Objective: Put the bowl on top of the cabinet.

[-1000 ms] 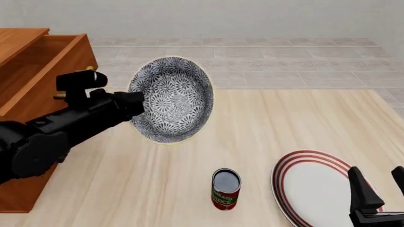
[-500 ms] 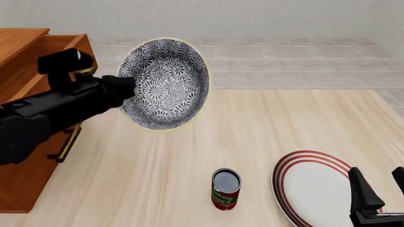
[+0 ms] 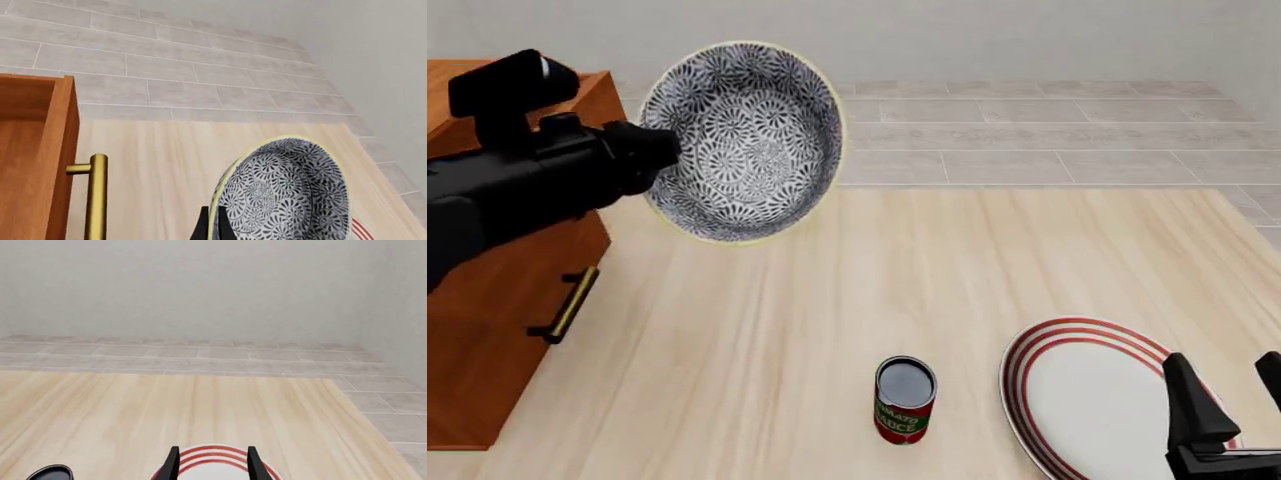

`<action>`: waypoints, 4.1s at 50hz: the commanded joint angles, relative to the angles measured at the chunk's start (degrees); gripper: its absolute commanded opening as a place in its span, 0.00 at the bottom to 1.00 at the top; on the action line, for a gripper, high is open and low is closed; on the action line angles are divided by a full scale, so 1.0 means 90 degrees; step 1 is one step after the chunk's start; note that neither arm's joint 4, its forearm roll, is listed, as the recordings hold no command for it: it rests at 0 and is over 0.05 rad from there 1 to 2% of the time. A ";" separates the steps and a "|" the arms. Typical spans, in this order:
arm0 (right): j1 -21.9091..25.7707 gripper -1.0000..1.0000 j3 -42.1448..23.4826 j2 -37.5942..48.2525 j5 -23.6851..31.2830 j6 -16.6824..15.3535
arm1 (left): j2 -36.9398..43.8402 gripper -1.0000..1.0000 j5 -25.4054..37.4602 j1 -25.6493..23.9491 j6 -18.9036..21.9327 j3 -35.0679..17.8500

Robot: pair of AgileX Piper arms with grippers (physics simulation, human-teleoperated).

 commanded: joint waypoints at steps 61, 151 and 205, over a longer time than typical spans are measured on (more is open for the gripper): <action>0.0025 1.00 0.0002 -0.0070 0.0070 -0.0078 | -0.0300 0.00 0.1896 0.1659 0.0323 -0.1877; 0.0045 1.00 0.0003 -0.0125 0.0117 -0.0133 | -0.0589 0.00 0.2759 0.3894 -0.0387 -0.2624; 0.0045 1.00 0.0004 -0.0072 0.0067 -0.0123 | -0.0706 0.00 0.2622 0.5435 -0.0569 -0.2626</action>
